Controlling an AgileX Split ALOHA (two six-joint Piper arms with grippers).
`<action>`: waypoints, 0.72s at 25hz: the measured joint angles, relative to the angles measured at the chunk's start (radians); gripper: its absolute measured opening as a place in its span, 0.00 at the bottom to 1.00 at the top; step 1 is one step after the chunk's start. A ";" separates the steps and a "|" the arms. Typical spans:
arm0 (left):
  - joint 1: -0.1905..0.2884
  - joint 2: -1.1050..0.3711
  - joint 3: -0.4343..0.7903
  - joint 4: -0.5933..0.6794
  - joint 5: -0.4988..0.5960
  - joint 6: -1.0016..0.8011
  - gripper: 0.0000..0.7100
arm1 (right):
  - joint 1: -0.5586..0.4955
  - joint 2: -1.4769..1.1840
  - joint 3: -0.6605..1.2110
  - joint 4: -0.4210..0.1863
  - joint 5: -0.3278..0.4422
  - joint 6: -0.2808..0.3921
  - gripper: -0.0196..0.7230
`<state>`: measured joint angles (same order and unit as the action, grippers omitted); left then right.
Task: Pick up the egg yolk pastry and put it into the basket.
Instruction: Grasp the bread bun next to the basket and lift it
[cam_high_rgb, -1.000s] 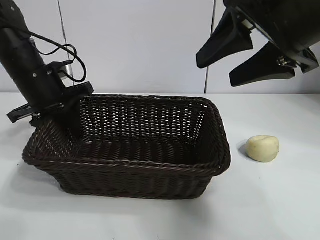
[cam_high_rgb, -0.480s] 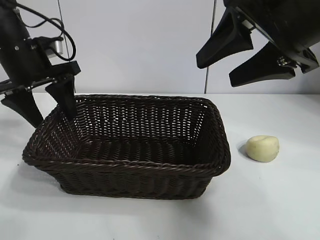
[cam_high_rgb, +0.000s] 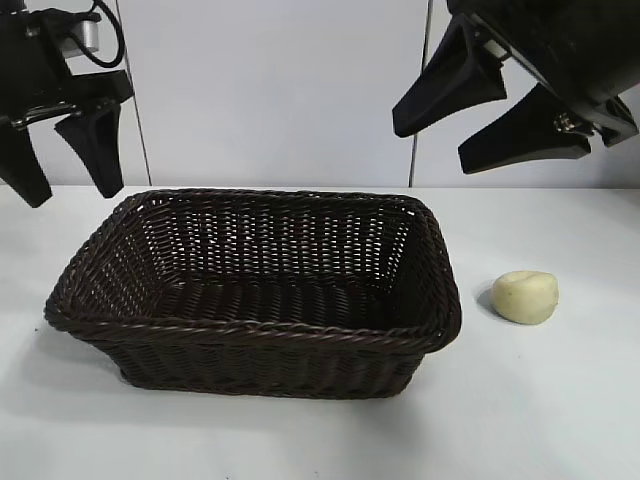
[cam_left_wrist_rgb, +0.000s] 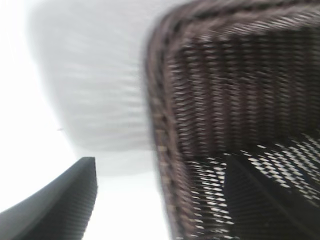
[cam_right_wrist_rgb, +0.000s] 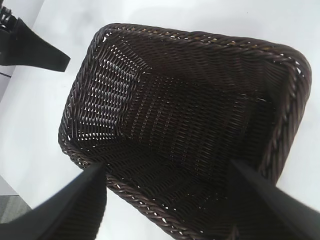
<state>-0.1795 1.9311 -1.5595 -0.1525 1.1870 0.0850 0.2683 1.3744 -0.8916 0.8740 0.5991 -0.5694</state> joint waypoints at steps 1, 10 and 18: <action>0.001 0.000 0.000 0.032 0.000 -0.014 0.73 | 0.000 0.000 0.000 0.000 0.000 0.000 0.69; 0.087 0.000 0.000 0.081 0.002 -0.039 0.73 | 0.000 0.000 0.000 0.000 0.000 0.000 0.69; 0.152 0.000 0.000 0.087 0.025 -0.033 0.73 | 0.000 0.000 0.000 0.000 0.000 0.000 0.69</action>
<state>-0.0276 1.9311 -1.5595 -0.0659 1.2117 0.0520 0.2683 1.3744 -0.8916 0.8740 0.5991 -0.5694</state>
